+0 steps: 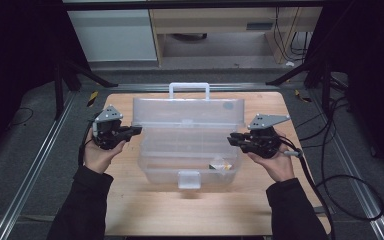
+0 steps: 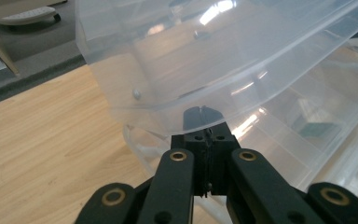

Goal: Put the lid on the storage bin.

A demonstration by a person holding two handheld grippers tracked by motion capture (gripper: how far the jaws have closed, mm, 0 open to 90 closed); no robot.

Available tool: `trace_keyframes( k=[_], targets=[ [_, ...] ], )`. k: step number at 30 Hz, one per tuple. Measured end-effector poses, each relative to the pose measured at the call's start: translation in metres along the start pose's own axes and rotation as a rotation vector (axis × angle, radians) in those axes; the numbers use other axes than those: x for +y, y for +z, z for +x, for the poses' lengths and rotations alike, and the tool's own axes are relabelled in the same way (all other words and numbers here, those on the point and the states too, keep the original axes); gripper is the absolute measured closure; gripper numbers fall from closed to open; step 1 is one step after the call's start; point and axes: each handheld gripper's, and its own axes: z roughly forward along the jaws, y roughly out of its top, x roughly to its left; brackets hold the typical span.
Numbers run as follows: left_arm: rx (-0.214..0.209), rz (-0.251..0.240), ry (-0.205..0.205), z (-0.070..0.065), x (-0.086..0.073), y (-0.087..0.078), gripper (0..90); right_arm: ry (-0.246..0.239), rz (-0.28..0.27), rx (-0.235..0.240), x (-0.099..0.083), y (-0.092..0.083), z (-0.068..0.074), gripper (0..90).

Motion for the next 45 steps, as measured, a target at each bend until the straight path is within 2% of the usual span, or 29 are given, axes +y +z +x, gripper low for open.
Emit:
trace_keyframes(
  k=[10,16,21,27,39,45],
  targets=[
    [-0.005,0.048,0.026,-0.007,-0.013,-0.001,89.3,0.072,-0.029,-0.05,-0.019,-0.011,-0.008,84.5],
    [-0.009,0.067,0.017,-0.008,-0.02,-0.002,89.3,0.11,-0.027,-0.059,-0.029,-0.013,-0.01,86.0],
    [-0.007,0.072,0.0,-0.006,-0.025,-0.002,89.1,0.115,-0.023,-0.055,-0.032,-0.013,-0.01,85.7],
    [-0.006,0.086,-0.014,-0.005,-0.034,-0.004,89.0,0.12,0.008,-0.064,-0.037,-0.009,-0.009,84.6],
    [-0.011,0.135,-0.014,-0.007,-0.049,0.001,88.4,0.106,0.066,-0.095,-0.05,-0.005,-0.007,82.0],
    [-0.005,0.176,0.003,-0.009,-0.055,0.007,88.1,0.089,0.099,-0.114,-0.055,-0.003,-0.007,81.1]
  ],
)
